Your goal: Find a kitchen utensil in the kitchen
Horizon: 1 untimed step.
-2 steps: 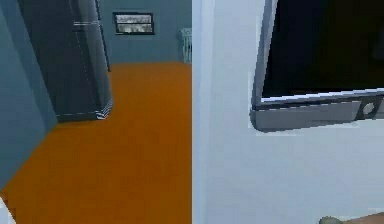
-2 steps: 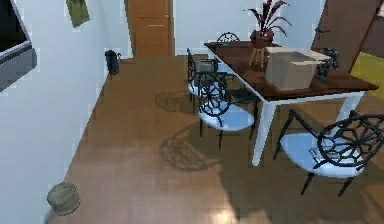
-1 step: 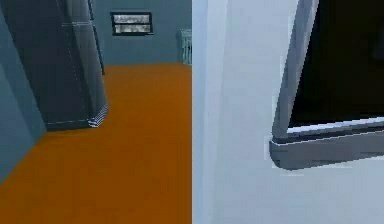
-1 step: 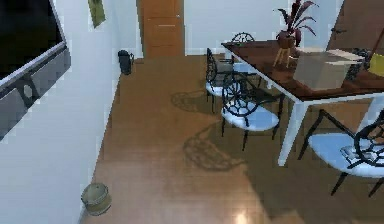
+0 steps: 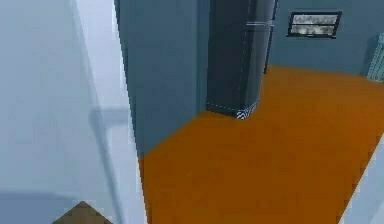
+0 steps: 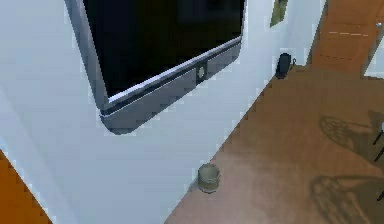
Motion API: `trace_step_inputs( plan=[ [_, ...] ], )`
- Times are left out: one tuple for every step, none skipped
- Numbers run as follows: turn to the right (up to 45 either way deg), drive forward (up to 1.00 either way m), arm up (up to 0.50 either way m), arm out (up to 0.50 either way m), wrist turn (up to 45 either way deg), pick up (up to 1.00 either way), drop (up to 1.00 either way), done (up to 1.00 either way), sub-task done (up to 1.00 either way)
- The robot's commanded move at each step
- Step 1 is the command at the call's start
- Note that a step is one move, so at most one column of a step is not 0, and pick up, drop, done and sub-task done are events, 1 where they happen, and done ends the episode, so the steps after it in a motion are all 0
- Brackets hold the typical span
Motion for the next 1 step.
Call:
trace_step_inputs(
  plan=[
    [-9.0, 0.0, 0.0, 0.0, 0.0, 0.0, 0.0, 0.0, 0.0]
  ],
)
